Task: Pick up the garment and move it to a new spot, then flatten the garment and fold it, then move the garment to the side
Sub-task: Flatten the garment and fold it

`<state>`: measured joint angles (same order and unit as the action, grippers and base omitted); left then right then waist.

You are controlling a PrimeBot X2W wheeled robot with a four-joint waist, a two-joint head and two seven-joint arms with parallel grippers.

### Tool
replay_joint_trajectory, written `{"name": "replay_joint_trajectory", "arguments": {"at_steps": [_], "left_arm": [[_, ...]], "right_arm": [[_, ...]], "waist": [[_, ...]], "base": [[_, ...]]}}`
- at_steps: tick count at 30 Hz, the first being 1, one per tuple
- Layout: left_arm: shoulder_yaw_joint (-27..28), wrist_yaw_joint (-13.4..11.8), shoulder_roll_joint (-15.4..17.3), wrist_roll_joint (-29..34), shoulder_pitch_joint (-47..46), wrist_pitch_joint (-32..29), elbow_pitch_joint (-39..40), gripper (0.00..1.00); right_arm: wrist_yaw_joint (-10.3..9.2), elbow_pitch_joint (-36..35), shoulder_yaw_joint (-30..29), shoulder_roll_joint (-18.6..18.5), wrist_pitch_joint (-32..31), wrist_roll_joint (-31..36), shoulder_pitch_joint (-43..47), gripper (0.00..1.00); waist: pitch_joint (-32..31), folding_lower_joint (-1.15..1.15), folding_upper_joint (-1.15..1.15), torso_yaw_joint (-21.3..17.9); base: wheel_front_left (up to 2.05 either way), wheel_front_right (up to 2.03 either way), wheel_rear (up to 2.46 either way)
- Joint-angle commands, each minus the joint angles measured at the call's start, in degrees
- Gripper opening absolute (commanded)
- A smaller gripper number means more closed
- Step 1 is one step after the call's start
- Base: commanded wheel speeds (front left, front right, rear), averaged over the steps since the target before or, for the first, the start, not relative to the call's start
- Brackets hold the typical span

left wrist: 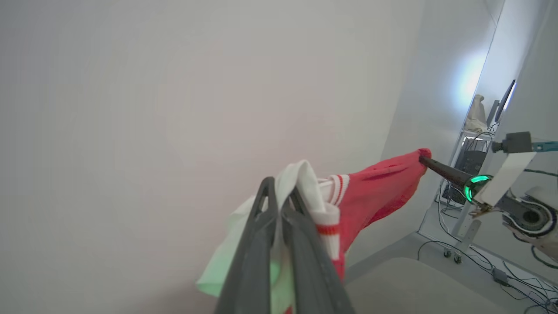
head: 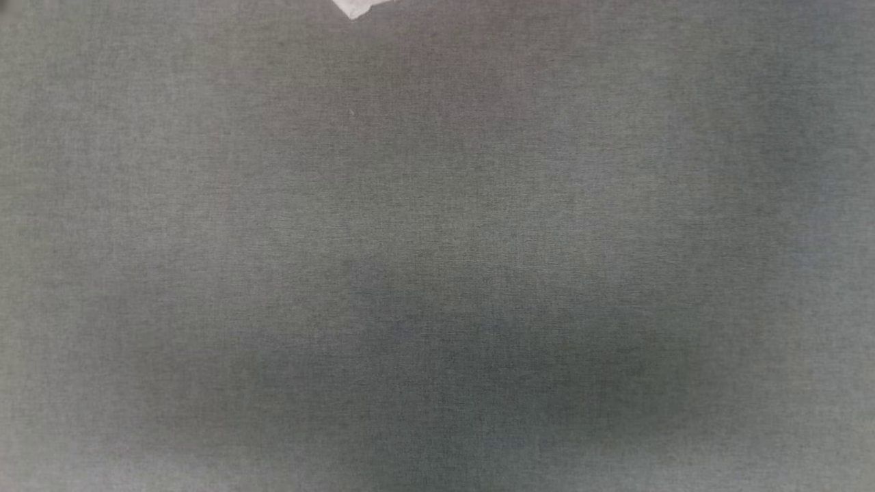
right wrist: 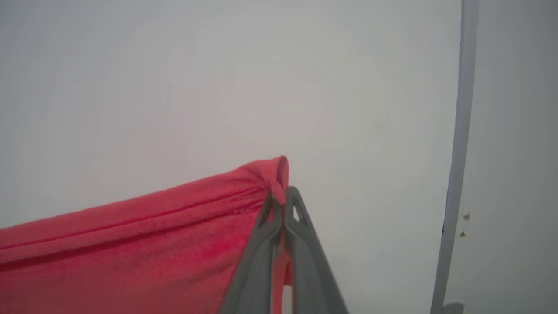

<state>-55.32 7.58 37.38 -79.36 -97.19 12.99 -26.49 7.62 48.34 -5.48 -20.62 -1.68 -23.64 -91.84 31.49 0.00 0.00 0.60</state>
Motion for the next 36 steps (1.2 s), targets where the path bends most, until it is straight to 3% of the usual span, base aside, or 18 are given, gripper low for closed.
{"name": "replay_joint_trajectory", "arguments": {"at_steps": [1, 6, 12, 13, 16, 20, 25, 36], "left_arm": [[-1.1, -0.2, 0.8, -1.7, 4.0, 1.0, 1.3, 0.0], [-3.0, -0.2, 2.4, -3.5, 15.0, 2.2, 10.6, 0.0], [2.2, -0.1, 3.4, 0.4, 35.2, 2.2, 21.8, 0.0], [4.3, -0.1, 3.5, 1.4, 42.3, 2.3, 24.7, 0.0], [6.1, -0.1, 3.5, 4.7, 51.7, 2.3, 28.0, 0.0], [6.8, -0.1, 4.2, 8.8, 59.5, 2.3, 30.5, 0.0], [8.9, -0.1, 5.6, 13.6, 70.4, 2.3, 34.9, 0.0], [11.9, -0.1, 10.6, 16.6, 88.1, 2.3, 44.8, 0.0]], "right_arm": [[-0.21, 0.7, 1.1, -0.6, -0.2, -1.4, 3.5, 0.0], [-0.16, -3.4, 6.5, -2.0, -1.6, -7.5, 14.6, 0.0], [-0.14, -16.3, 11.7, -6.0, -5.9, -17.5, 36.2, 0.0], [-0.13, -21.5, 11.8, -7.4, -7.8, -20.3, 44.5, 0.0], [-0.13, -29.0, 10.1, -9.0, -10.0, -23.1, 56.0, 0.0], [-0.13, -36.2, 6.8, -9.7, -12.4, -24.2, 66.2, 0.0], [-0.13, -47.2, 0.6, -7.9, -17.4, -23.7, 80.1, 0.0], [-0.13, -67.5, -10.4, 2.2, -27.8, -21.1, 101.0, 0.0]], "waist": [[0.1, 0.0, 0.0, 0.4], [-0.3, 0.0, 0.0, 1.2], [-2.5, 0.0, 0.0, 1.9], [-3.3, 0.0, 0.0, 2.0], [-4.7, 0.0, 0.0, 2.1], [-5.8, 0.0, 0.0, 1.9], [-7.1, 0.0, 0.0, 1.4], [-7.8, 0.0, 0.0, 0.7]], "base": [[0.0, 0.0, 0.0], [0.0, 0.0, 0.0], [0.0, 0.0, 0.0], [0.0, 0.0, 0.0], [0.0, 0.0, 0.0], [0.0, 0.0, 0.0], [0.0, 0.0, 0.0], [0.0, 0.0, 0.0]]}}
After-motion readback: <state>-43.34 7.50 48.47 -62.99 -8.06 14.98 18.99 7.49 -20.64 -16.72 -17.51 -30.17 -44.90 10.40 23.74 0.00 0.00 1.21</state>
